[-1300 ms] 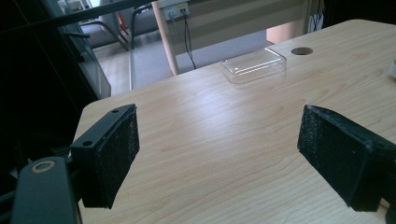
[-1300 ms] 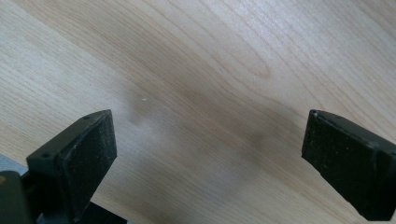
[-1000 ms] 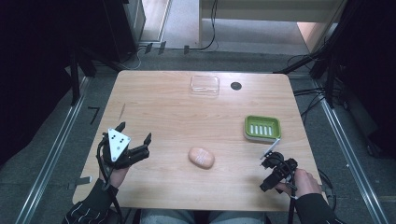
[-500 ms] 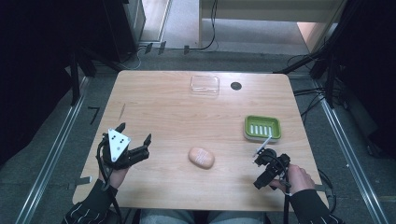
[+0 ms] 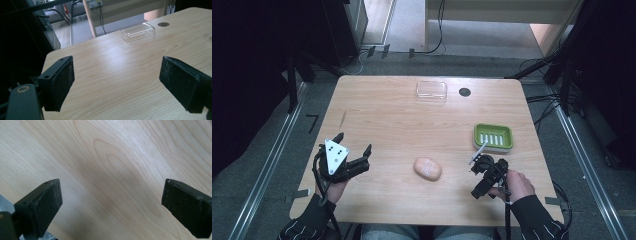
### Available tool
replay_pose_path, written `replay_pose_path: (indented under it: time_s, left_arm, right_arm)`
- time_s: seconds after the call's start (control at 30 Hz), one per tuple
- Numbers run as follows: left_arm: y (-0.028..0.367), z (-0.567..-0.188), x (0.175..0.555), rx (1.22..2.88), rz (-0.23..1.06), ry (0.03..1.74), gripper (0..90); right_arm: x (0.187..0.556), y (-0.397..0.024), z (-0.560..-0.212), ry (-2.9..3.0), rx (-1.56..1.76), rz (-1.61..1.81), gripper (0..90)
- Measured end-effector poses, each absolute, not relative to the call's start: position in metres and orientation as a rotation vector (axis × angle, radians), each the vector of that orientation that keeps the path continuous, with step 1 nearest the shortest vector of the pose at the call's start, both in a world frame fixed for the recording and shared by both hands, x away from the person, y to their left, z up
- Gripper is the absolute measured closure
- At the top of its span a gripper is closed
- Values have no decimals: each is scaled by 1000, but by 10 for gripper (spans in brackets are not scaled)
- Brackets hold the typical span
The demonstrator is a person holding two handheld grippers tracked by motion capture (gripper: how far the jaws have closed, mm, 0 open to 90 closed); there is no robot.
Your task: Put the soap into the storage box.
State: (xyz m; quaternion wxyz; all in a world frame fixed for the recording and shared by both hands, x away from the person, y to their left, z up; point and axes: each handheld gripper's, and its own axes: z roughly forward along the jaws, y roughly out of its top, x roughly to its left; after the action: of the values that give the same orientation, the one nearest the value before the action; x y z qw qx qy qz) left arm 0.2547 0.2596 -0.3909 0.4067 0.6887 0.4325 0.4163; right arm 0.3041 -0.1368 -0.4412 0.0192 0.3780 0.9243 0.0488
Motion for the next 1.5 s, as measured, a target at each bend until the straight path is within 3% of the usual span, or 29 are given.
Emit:
replay_pose_path:
  time_s: [1.5]
  left_arm:
    - [276, -391, 241, 1725, 1080, 1137, 133]
  right_arm:
    - [338, -56, -431, 2940, 900, 190, 38]
